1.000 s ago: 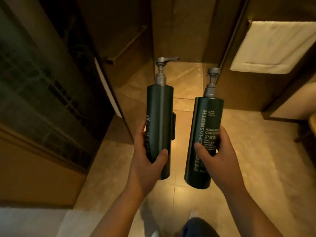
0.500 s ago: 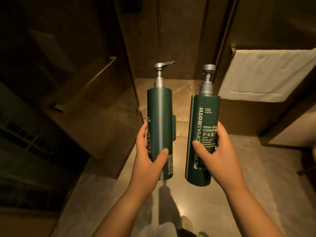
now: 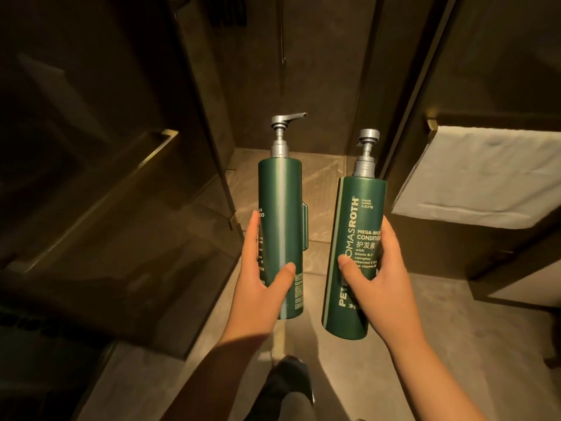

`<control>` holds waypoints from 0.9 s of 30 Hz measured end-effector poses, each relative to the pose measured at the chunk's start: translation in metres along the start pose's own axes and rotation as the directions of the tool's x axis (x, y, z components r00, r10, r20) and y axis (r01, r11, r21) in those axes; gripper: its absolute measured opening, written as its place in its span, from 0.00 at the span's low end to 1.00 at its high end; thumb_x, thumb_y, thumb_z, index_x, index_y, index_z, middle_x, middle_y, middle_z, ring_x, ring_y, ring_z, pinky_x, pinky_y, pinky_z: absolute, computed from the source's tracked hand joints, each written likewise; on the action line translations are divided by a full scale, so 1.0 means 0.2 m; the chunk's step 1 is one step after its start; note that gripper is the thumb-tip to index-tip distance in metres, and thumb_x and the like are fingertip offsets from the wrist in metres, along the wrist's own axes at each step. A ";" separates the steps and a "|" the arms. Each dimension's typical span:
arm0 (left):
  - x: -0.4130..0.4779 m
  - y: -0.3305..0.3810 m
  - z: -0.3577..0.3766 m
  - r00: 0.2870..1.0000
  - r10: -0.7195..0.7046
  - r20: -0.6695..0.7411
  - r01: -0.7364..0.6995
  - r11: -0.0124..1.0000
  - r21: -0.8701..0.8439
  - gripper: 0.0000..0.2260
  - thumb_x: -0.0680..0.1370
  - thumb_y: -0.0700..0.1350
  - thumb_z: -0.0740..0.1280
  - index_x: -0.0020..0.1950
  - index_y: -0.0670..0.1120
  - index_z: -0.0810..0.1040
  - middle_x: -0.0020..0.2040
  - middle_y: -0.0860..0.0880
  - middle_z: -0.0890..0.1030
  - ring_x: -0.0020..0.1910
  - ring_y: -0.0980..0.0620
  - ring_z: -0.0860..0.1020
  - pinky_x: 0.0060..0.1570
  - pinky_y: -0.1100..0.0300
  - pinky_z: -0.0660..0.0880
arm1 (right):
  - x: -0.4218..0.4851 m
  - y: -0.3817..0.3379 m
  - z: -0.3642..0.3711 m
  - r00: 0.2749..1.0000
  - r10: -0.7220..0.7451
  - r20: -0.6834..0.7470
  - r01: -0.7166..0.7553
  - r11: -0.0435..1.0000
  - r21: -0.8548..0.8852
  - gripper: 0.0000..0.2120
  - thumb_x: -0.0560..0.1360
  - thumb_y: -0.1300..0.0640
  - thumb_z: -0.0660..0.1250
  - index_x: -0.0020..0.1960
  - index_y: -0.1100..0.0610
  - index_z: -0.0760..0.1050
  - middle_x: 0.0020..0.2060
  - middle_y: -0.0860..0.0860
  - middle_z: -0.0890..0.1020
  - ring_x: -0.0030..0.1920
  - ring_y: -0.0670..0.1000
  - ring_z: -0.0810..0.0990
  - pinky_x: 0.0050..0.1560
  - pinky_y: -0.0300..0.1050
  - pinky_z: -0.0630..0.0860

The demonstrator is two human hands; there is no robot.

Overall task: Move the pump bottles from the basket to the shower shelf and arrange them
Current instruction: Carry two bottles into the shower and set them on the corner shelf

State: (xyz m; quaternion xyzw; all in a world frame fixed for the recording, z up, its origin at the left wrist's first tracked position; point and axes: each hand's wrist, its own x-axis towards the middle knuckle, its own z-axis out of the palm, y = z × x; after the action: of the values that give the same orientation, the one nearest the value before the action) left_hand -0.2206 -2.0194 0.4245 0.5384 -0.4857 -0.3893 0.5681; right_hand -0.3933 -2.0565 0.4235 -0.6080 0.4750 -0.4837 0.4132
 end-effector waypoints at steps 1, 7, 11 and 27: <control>0.11 -0.02 0.01 1.000 0.002 -0.006 -0.002 1.000 -0.014 0.36 0.73 0.43 0.66 0.72 0.70 0.53 0.68 0.72 0.62 0.63 0.70 0.68 0.51 0.75 0.70 | 0.10 0.02 0.01 1.000 -0.011 -0.007 0.010 1.000 -0.015 0.35 0.71 0.58 0.71 0.71 0.37 0.59 0.55 0.27 0.75 0.54 0.32 0.76 0.44 0.21 0.70; 0.79 -0.11 0.06 1.000 0.024 -0.001 -0.024 0.996 -0.089 0.35 0.72 0.41 0.65 0.72 0.66 0.56 0.64 0.73 0.68 0.62 0.67 0.71 0.53 0.72 0.71 | 0.79 0.09 0.11 1.000 -0.023 -0.018 0.022 0.996 -0.082 0.36 0.70 0.56 0.71 0.72 0.39 0.58 0.53 0.25 0.75 0.52 0.32 0.77 0.43 0.22 0.71; 1.19 -0.15 0.07 0.998 0.003 0.058 0.001 0.998 -0.065 0.35 0.72 0.45 0.66 0.71 0.72 0.53 0.63 0.67 0.71 0.59 0.64 0.74 0.53 0.64 0.76 | 1.20 0.12 0.18 0.999 -0.039 -0.017 0.038 0.997 -0.071 0.36 0.70 0.54 0.70 0.72 0.40 0.58 0.53 0.27 0.75 0.52 0.32 0.77 0.43 0.22 0.71; 2.51 -0.27 0.28 0.994 0.003 -0.107 0.003 0.998 0.055 0.34 0.72 0.54 0.69 0.71 0.71 0.53 0.65 0.77 0.62 0.65 0.70 0.65 0.54 0.76 0.68 | 2.69 0.38 0.31 0.981 -0.066 0.181 0.053 0.996 0.075 0.32 0.68 0.50 0.69 0.69 0.38 0.62 0.56 0.32 0.77 0.55 0.35 0.77 0.43 0.25 0.73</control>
State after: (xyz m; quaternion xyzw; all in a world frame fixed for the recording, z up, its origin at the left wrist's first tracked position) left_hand -0.1570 -2.5228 0.4357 0.5738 -0.4653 -0.3463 0.5782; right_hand -0.3035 -2.5955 0.4431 -0.6491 0.3993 -0.4542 0.4614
